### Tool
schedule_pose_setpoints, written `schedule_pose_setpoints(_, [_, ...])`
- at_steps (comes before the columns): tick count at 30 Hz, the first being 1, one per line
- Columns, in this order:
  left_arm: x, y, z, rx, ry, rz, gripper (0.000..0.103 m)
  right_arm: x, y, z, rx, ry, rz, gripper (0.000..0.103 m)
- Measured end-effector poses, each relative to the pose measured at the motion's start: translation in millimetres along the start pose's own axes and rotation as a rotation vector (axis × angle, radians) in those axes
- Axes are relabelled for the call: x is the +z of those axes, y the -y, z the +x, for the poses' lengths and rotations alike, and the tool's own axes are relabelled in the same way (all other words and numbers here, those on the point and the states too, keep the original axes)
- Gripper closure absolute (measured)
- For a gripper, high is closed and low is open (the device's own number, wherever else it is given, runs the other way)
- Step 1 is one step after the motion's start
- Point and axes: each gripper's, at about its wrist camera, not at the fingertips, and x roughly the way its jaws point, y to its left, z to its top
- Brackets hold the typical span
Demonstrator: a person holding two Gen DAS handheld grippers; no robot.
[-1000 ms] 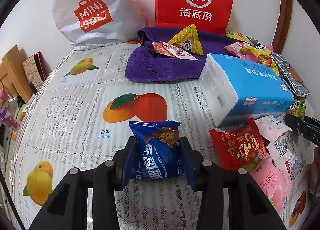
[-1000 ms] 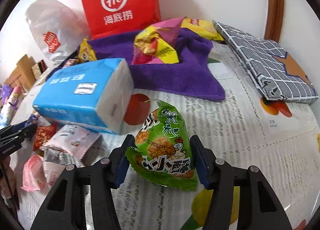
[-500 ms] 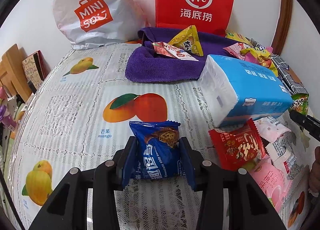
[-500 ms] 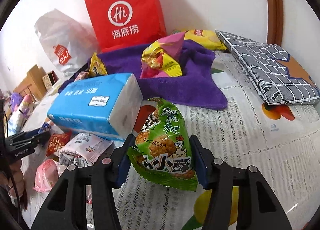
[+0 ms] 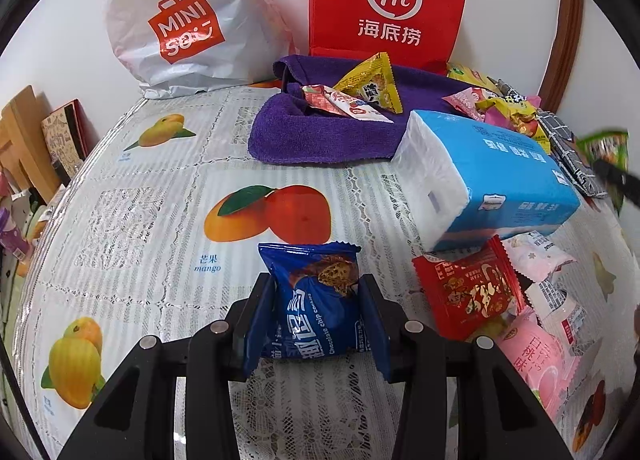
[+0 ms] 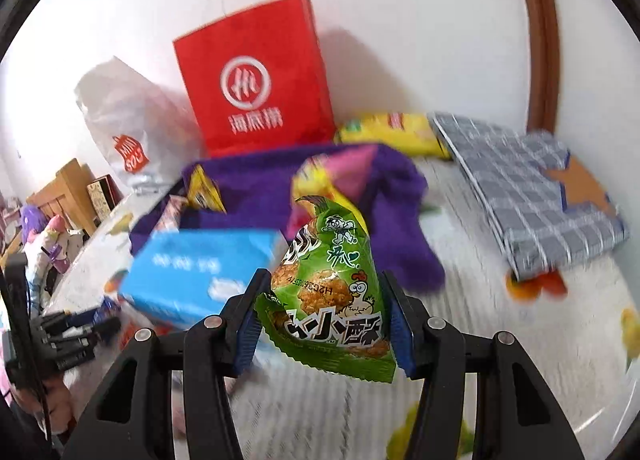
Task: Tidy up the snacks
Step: 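Carry the green bag onto the towel and open the right tool, then carry the blue snack bag onto the towel and open the left tool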
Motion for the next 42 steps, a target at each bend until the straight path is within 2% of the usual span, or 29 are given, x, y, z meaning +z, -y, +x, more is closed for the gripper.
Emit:
schedule_pose_setpoints(8, [-1, -2, -1, -0.010, 0.000, -0.006, 0.062, 43, -39, 24, 0.068, 0.036, -0.045, 0.049])
schedule_pose_setpoints(13, [-1, 0, 0, 0.001, -0.003, 0.006, 0.062, 61, -62, 48, 0.066, 0.020, -0.106, 0.048])
schedule_pose_setpoints(23, [-2, 2, -1, 0.014, -0.005, 0.019, 0.061, 70, -65, 119, 0.046, -0.157, -0.115, 0.048])
schedule_pose_setpoints(27, [-2, 3, -1, 0.016, -0.004, 0.024, 0.061, 71, -61, 141, 0.074, -0.237, -0.085, 0.048])
schedule_pose_setpoints(35, [-3, 3, -2, 0.016, -0.004, 0.030, 0.061, 68, -60, 157, 0.103, -0.312, -0.088, 0.047])
schedule_pose_setpoints(37, [-3, 3, -2, 0.015, -0.004, 0.029, 0.061, 67, -59, 154, 0.116, -0.301, -0.073, 0.045])
schedule_pose_setpoints(40, [-3, 4, -2, 0.011, -0.001, 0.027, 0.061, 68, -61, 146, 0.130, -0.275, -0.082, 0.036])
schedule_pose_setpoints(42, [-3, 3, -2, 0.004, 0.000, 0.022, 0.062, 70, -64, 137, 0.115, -0.252, -0.089, 0.034])
